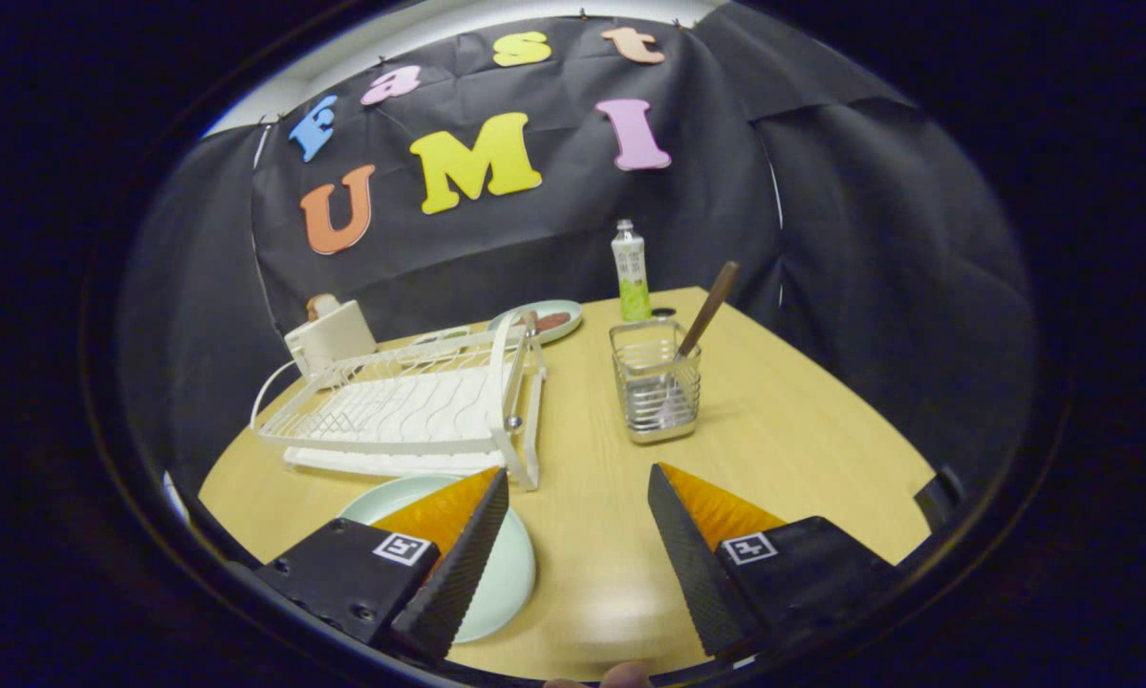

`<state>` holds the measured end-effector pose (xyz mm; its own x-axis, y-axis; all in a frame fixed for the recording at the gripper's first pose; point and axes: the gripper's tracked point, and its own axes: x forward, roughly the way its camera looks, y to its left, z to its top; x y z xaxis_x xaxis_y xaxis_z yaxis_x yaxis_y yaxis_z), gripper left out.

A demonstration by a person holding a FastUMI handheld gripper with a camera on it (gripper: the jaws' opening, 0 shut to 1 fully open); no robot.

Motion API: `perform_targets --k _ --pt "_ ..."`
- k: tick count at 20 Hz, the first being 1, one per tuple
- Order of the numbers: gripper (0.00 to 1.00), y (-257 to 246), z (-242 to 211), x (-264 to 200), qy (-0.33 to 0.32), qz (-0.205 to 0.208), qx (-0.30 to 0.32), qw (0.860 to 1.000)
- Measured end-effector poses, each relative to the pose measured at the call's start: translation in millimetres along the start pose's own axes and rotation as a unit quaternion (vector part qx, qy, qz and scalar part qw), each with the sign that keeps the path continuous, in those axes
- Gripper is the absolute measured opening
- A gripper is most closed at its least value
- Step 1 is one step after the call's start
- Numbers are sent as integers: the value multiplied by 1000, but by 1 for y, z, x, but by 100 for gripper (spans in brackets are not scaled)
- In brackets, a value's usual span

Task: Take the plate from the dish rack, then take the spoon from the basket and place it into the plate.

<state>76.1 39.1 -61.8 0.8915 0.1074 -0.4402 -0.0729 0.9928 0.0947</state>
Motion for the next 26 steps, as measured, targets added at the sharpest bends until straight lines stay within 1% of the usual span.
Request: perform_targets --k 4,7,10,12,16,18,22,26 --pt "97 -14 23 -12 -56 -27 -32 998" --pt "97 -22 36 -14 -81 -34 -37 995" --pt "98 -34 47 -7 -98 -42 -37 994" --pt "99 -44 55 2 -107 -50 -42 992" --pt "99 -57 76 33 -120 -47 -39 991" --pt "99 -67 81 52 -117 -49 -26 992" --pt "99 -93 88 88 -106 -60 -17 992" --pt "99 -106 98 118 -95 -52 -1 994"
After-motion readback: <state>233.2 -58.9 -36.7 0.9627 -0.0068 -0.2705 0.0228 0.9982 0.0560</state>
